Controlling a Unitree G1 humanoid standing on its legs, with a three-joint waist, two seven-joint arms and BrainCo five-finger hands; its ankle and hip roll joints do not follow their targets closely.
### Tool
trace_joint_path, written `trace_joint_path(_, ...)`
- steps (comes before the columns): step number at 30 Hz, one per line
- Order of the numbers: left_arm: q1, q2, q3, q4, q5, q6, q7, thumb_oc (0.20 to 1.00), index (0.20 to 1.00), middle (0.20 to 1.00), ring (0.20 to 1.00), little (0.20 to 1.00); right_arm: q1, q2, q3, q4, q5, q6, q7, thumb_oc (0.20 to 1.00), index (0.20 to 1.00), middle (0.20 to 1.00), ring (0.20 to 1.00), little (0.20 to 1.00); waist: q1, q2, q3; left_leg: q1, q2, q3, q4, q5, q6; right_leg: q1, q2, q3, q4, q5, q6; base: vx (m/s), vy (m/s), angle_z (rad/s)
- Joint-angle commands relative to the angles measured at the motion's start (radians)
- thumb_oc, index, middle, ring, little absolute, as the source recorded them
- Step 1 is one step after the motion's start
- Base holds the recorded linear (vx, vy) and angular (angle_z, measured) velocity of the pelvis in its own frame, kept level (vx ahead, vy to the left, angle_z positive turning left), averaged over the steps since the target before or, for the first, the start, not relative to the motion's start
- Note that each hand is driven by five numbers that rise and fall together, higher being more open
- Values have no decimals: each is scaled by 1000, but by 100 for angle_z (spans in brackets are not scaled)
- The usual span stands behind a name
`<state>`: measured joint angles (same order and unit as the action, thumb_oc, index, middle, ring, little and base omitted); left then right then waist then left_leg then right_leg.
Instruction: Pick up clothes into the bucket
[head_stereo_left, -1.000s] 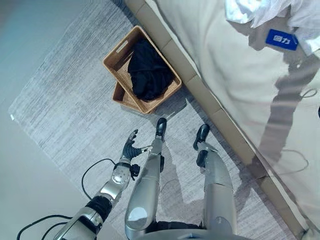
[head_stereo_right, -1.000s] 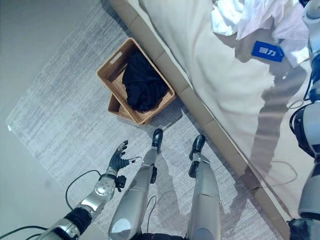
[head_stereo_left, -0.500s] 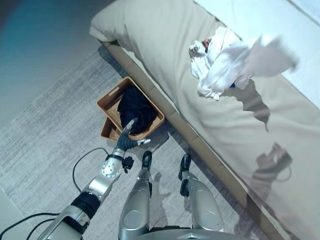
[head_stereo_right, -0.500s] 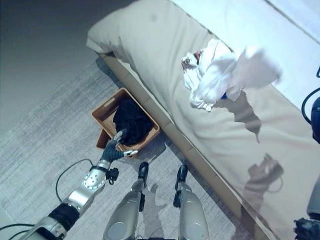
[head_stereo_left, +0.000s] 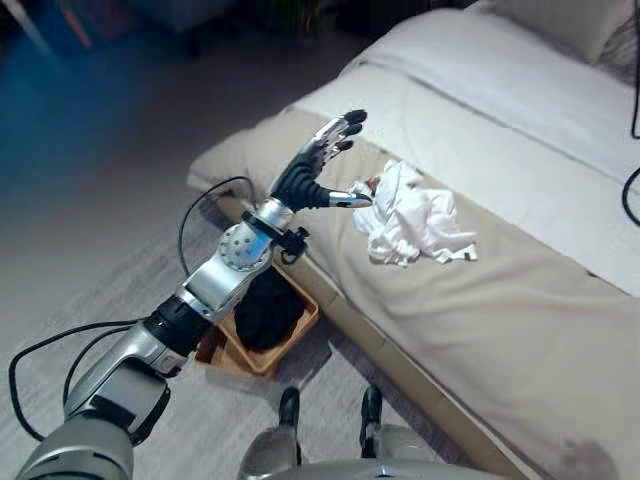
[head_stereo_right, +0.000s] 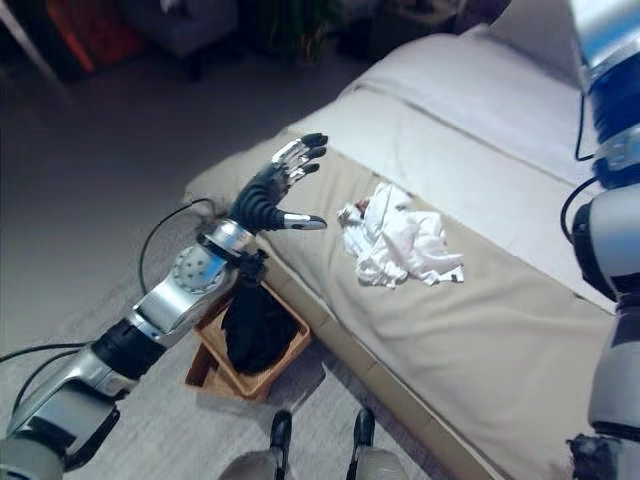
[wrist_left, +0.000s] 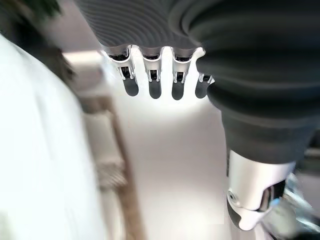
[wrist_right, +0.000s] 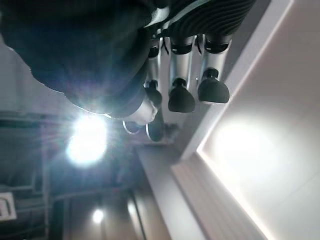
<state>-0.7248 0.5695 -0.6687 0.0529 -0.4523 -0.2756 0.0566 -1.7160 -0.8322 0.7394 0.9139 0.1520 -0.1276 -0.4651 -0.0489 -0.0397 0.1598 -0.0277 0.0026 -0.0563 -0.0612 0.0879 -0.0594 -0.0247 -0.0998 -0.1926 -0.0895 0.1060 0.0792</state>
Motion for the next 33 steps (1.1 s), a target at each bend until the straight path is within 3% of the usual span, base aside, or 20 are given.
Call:
trace_joint_path(1,-64,-14,-5,59,27,-14,-9,1000,1000,1000,1000,1000,24,-39,16,-80,43,-33,40,200,200,200,200,200,-16,-32,-69,17,-2,5,90,-117,-2,13,-42,-10,134,-83,73,41,24,-17)
trace_joint_path(2,-78,-28,-10,100,50,-8,1,1000,1000,1000,1000,1000,56,-41,17,-101,66,-34,86,200,200,200,200,200,-22,-31,-79,30,0,16,87,-121,-1,21,-41,-3,128,-82,74,30,17,-23)
trace_joint_path(4,-79,-33,-11,130,58,-5,4,1000,1000,1000,1000,1000,74,-47,34,-101,78,-29,127,373,373,373,373,373,-22,-32,-83,37,0,22,86,-122,-1,25,-41,5,124,-80,75,22,13,-25)
trace_joint_path(5,-73,-37,-9,159,70,-1,9,1000,1000,1000,1000,1000,92,-55,79,-99,78,-16,197,884,884,884,884,884,-23,-33,-84,45,2,31,84,-123,-2,29,-41,13,121,-77,75,8,6,-23)
trace_joint_path(6,-57,-45,-9,179,73,6,11,1000,1000,1000,1000,1000,99,-68,110,-86,72,0,225,1000,1000,1000,1000,1000,-26,-37,-86,49,4,38,84,-124,-2,30,-41,15,120,-76,75,2,2,-26)
trace_joint_path(12,103,-57,36,168,59,28,3,1000,1000,1000,1000,1000,240,-60,104,-43,49,15,297,1000,1000,1000,1000,1000,-21,-33,-63,46,4,45,84,-117,4,22,-40,29,127,-70,72,-42,8,-14)
trace_joint_path(17,269,-56,97,192,88,41,11,1000,1000,1000,1000,1000,361,-12,5,62,22,14,288,1000,1000,1000,1000,1000,14,-32,25,-29,-5,20,114,-103,9,-45,-43,14,161,-68,64,-158,-4,2)
trace_joint_path(27,508,-110,245,456,224,40,105,1000,1000,1000,1000,1000,560,62,-225,172,-31,-2,179,1000,1000,1000,1000,1000,98,6,191,-196,-30,-75,178,-63,21,-189,-85,-53,307,-114,45,-79,-22,26)
trace_joint_path(33,529,-115,259,536,238,34,156,1000,1000,1000,1000,1000,524,65,-247,325,-92,24,119,1000,1000,1000,1000,1000,145,42,286,-321,-67,-143,280,-77,23,-284,-127,-84,447,-173,28,-17,-34,48)
